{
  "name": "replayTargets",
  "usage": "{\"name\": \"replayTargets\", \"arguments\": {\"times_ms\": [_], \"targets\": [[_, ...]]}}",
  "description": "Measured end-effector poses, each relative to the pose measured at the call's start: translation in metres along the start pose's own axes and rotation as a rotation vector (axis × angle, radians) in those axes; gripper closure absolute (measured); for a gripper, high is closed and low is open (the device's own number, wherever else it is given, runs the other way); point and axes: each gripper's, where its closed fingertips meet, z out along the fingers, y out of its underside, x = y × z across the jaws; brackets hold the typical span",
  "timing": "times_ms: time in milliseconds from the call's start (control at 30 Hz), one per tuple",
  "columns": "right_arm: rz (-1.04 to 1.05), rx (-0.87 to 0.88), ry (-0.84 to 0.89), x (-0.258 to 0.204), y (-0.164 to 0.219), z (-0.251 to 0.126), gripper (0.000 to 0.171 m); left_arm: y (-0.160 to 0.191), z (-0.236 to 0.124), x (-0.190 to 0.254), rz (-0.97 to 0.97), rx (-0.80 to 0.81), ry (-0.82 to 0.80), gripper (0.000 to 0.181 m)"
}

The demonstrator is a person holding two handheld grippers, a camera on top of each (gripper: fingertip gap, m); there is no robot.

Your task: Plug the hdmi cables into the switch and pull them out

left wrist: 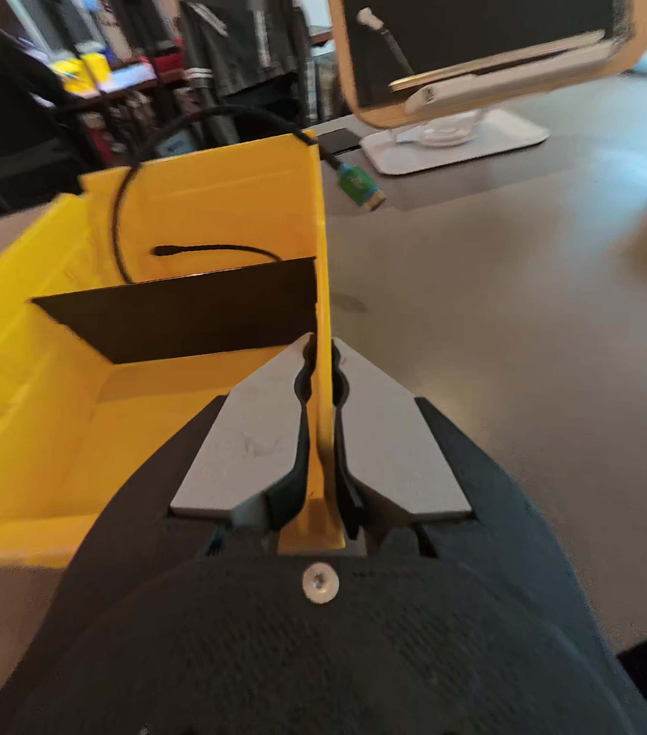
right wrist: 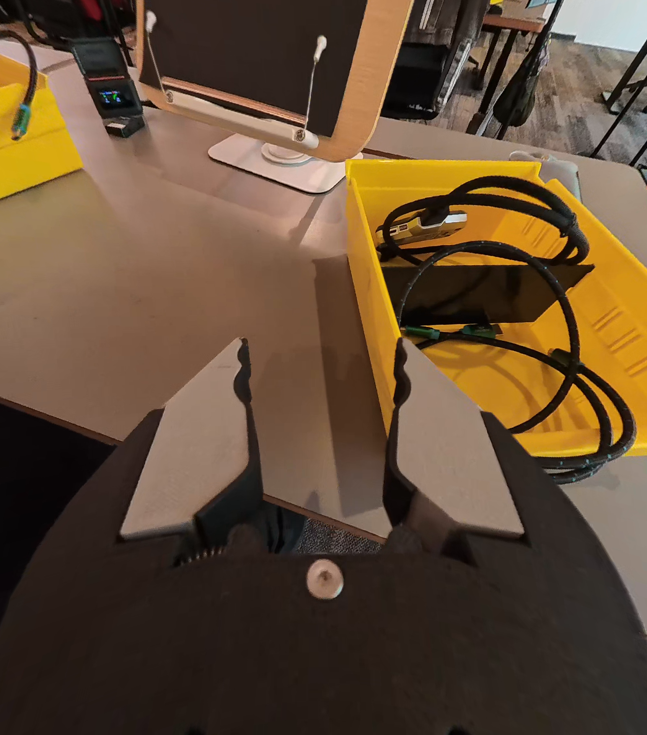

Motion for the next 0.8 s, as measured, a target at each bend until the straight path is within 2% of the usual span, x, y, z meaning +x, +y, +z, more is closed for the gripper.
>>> {"name": "replayTargets", "arguments": {"times_ms": [33,300,467,533,600,633,700,800], "targets": [[-0.003,0.002,0.007,0.001,-0.001,-0.001,0.1,0.002,-0.003,-0.004,0.046,-0.003,-0.021,0.178],[0.063,-0.018,0.109,0.033,0.013,0.001,0.092,0.01,-0.035,-0.009,0.029,0.016,0.072,0.179],[0.034,-0.076,0.156,0.041,0.032,0.022,0.089,-0.021,-0.055,-0.014,0.047,0.076,0.076,0.179],[-0.012,-0.099,0.238,0.053,0.04,0.03,0.105,-0.03,-0.063,-0.017,0.014,0.097,0.081,0.179],[-0.086,-0.104,0.265,0.055,0.046,0.039,0.143,-0.034,-0.068,-0.02,0.023,0.116,0.082,0.179],[-0.11,-0.101,0.268,0.053,0.049,0.044,0.147,-0.036,-0.071,-0.022,0.02,0.126,0.08,0.179],[-0.122,-0.074,0.2,0.038,0.049,0.053,0.167,-0.041,-0.075,-0.026,0.036,0.143,0.055,0.179],[-0.081,-0.084,0.057,0.0,0.043,0.061,0.167,-0.042,-0.078,-0.031,0.156,0.172,-0.011,0.179]]}}
